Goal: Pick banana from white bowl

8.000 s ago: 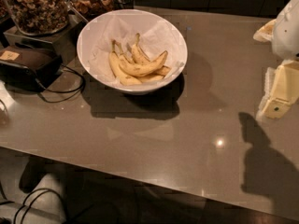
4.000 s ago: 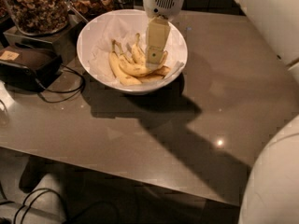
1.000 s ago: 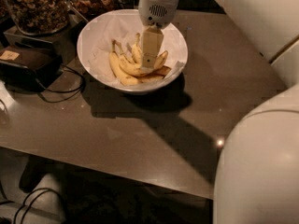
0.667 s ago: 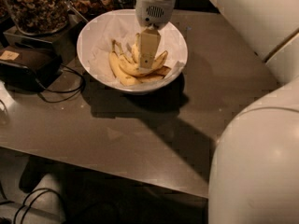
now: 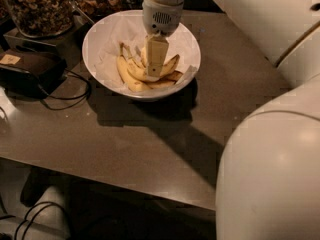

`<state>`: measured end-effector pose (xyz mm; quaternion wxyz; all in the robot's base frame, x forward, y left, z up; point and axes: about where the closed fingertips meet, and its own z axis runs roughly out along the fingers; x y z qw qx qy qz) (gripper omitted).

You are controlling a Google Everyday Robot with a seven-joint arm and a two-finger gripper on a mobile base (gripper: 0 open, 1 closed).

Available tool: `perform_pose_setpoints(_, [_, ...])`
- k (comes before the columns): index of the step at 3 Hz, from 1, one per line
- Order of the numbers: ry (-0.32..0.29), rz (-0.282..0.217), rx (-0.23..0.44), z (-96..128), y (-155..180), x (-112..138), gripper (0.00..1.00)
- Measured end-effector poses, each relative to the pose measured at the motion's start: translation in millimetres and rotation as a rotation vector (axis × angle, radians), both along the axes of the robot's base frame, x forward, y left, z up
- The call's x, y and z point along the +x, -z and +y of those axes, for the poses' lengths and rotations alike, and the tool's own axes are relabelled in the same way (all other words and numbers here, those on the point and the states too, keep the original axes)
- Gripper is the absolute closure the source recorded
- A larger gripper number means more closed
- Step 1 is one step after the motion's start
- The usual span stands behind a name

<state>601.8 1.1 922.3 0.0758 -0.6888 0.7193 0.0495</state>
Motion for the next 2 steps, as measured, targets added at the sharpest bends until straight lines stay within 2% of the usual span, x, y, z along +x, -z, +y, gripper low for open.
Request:
perform_pose_setpoints(1, [0.002, 0.009, -0.003, -0.3, 4.0, 1.1, 0.36])
perform_pose_setpoints(2, [0.004, 0.008, -0.005, -0.6, 4.1, 3.8, 0.40])
